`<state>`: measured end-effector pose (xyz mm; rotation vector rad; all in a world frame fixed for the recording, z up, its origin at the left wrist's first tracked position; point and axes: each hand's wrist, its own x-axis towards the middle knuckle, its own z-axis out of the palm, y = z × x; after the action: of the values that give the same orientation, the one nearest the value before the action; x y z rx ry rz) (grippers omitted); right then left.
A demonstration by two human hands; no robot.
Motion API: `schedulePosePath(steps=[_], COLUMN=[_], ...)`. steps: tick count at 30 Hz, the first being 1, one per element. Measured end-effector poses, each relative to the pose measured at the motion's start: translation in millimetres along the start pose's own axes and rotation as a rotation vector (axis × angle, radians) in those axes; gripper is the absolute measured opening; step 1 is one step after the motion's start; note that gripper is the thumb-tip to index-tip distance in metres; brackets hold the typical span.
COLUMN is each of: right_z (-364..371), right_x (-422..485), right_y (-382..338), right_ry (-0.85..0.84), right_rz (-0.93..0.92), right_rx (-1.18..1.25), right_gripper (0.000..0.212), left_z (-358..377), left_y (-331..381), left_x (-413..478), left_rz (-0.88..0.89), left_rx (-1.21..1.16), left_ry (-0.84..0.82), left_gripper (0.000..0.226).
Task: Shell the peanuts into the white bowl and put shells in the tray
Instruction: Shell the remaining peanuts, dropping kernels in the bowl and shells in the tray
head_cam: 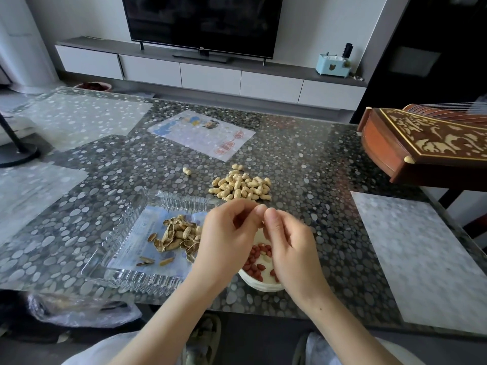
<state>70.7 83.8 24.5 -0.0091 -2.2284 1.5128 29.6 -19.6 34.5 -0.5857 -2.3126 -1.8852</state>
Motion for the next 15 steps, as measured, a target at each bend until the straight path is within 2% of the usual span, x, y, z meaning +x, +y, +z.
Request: schedulePosePath(steps=[4, 9, 15], right_z=[1, 1, 2], right_x=[-1, 0, 3], right_y=[-1, -2, 4], right_ry=[0.078, 0.172, 0.208], right_rz=[0.043, 0.095, 0.273], right_rx=[0.017, -0.007, 0.038], right_gripper=[0.035, 0.049, 0.059], left_z=[8, 11, 18], left_y=[2, 2, -2], left_x=[-4, -3, -5], left_rz=[-0.03, -0.053, -0.078], left_rx=[-0.045, 0.009, 0.101], left_ry=[0.045, 0.04, 0.041], left_gripper=[0.017, 0.022, 0.031])
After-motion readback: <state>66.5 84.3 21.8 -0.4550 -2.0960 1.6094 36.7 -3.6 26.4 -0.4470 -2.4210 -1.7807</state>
